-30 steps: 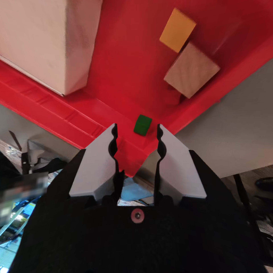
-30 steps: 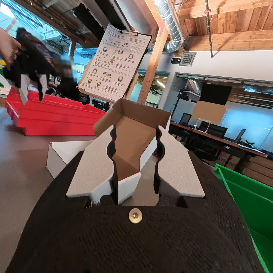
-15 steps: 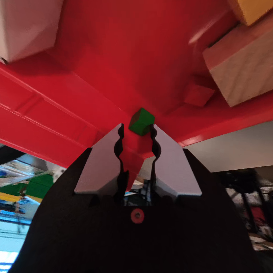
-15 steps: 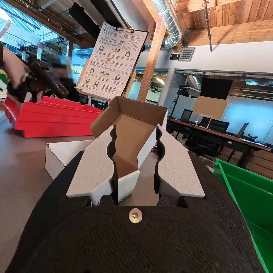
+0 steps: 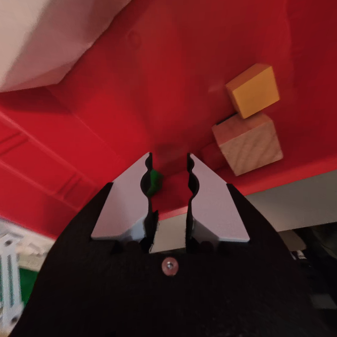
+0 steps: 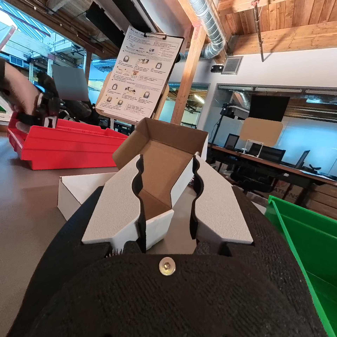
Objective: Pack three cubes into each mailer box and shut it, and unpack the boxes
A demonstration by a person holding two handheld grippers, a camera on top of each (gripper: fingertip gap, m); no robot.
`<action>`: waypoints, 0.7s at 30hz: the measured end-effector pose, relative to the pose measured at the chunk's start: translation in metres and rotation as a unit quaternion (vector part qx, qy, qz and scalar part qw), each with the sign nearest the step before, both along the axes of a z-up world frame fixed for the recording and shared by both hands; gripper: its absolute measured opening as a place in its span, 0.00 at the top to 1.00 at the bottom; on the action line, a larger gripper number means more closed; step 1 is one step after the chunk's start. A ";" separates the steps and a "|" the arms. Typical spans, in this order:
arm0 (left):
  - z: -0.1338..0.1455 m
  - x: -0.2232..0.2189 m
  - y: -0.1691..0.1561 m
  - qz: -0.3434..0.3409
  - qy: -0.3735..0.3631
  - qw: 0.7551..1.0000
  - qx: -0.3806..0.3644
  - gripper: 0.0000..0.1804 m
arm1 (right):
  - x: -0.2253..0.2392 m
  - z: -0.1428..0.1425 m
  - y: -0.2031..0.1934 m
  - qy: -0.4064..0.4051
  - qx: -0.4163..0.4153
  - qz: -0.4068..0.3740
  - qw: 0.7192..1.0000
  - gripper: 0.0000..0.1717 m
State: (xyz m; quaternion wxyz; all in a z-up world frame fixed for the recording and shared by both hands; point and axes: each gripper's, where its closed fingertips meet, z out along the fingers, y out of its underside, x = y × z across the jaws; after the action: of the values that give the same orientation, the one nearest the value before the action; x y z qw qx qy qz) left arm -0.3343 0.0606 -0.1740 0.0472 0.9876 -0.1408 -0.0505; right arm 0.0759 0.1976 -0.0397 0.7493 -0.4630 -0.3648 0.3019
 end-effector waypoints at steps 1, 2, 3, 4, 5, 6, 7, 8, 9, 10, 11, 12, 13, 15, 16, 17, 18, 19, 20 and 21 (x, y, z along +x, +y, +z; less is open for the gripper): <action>0.003 -0.009 -0.001 -0.002 0.027 1.000 -0.004 0.80 | 0.000 0.000 0.000 0.000 -0.001 0.000 1.000 0.69; 0.006 -0.017 -0.003 -0.005 0.052 0.999 -0.011 0.79 | 0.000 0.000 0.000 0.001 -0.002 0.001 1.000 0.69; 0.009 -0.023 -0.005 -0.012 0.073 0.997 -0.018 0.79 | 0.000 0.000 0.000 0.000 -0.002 0.002 1.000 0.69; 0.010 -0.028 -0.007 -0.029 0.088 0.995 -0.027 0.79 | -0.001 -0.001 0.000 0.000 -0.002 0.003 1.000 0.69; 0.012 -0.033 -0.008 -0.056 0.103 0.992 -0.037 0.78 | -0.001 -0.001 -0.001 -0.001 -0.002 0.004 1.000 0.69; 0.013 -0.037 -0.010 -0.090 0.117 0.988 -0.048 0.78 | -0.002 -0.001 -0.001 -0.002 -0.002 0.004 1.000 0.69; 0.014 -0.039 -0.013 -0.127 0.123 0.982 -0.062 0.79 | -0.002 -0.001 -0.001 -0.003 -0.003 0.005 1.000 0.69; 0.014 -0.041 -0.016 -0.149 0.131 0.977 -0.076 0.79 | -0.002 -0.002 -0.001 -0.004 -0.003 0.006 1.000 0.69; 0.014 -0.042 -0.020 -0.159 0.130 0.974 -0.092 0.78 | -0.003 -0.002 -0.001 -0.004 -0.004 0.006 1.000 0.69; 0.012 -0.042 -0.022 -0.168 0.125 0.973 -0.100 0.78 | -0.003 -0.002 -0.001 -0.004 -0.005 0.007 1.000 0.69; 0.011 -0.041 -0.024 -0.175 0.120 0.971 -0.106 0.79 | -0.003 -0.002 -0.001 -0.004 -0.005 0.008 1.000 0.69; 0.008 -0.040 -0.024 -0.185 0.112 0.970 -0.112 0.80 | -0.003 -0.002 -0.001 -0.004 -0.006 0.008 1.000 0.69; 0.006 -0.039 -0.024 -0.200 0.108 0.967 -0.113 0.82 | -0.003 -0.002 -0.001 -0.004 -0.007 0.009 1.000 0.69; 0.001 -0.038 -0.026 -0.219 0.103 0.963 -0.121 0.83 | -0.004 -0.003 -0.001 -0.005 -0.009 0.011 1.000 0.69; -0.001 -0.038 -0.026 -0.227 0.104 0.960 -0.124 0.82 | -0.004 -0.003 -0.001 -0.006 -0.009 0.011 1.000 0.69; -0.003 -0.038 -0.025 -0.230 0.106 0.959 -0.127 0.82 | -0.004 -0.003 -0.002 -0.006 -0.009 0.012 1.000 0.69; -0.005 -0.038 -0.025 -0.234 0.109 0.957 -0.130 0.81 | -0.004 -0.004 -0.002 -0.007 -0.009 0.012 1.000 0.69; -0.007 -0.039 -0.025 -0.238 0.111 0.956 -0.132 0.81 | -0.005 -0.004 -0.002 -0.007 -0.010 0.013 1.000 0.69; -0.008 -0.039 -0.024 -0.241 0.115 0.954 -0.133 0.80 | -0.005 -0.004 -0.002 -0.007 -0.010 0.013 1.000 0.69; -0.009 -0.040 -0.023 -0.244 0.118 0.953 -0.135 0.79 | -0.005 -0.004 -0.002 -0.008 -0.010 0.013 1.000 0.69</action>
State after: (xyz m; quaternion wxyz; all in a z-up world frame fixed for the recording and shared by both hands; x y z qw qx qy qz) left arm -0.3744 0.0379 -0.1827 0.1825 0.8946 -0.3763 -0.1576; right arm 0.0711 0.1959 -0.0438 0.7376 -0.4682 -0.3734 0.3120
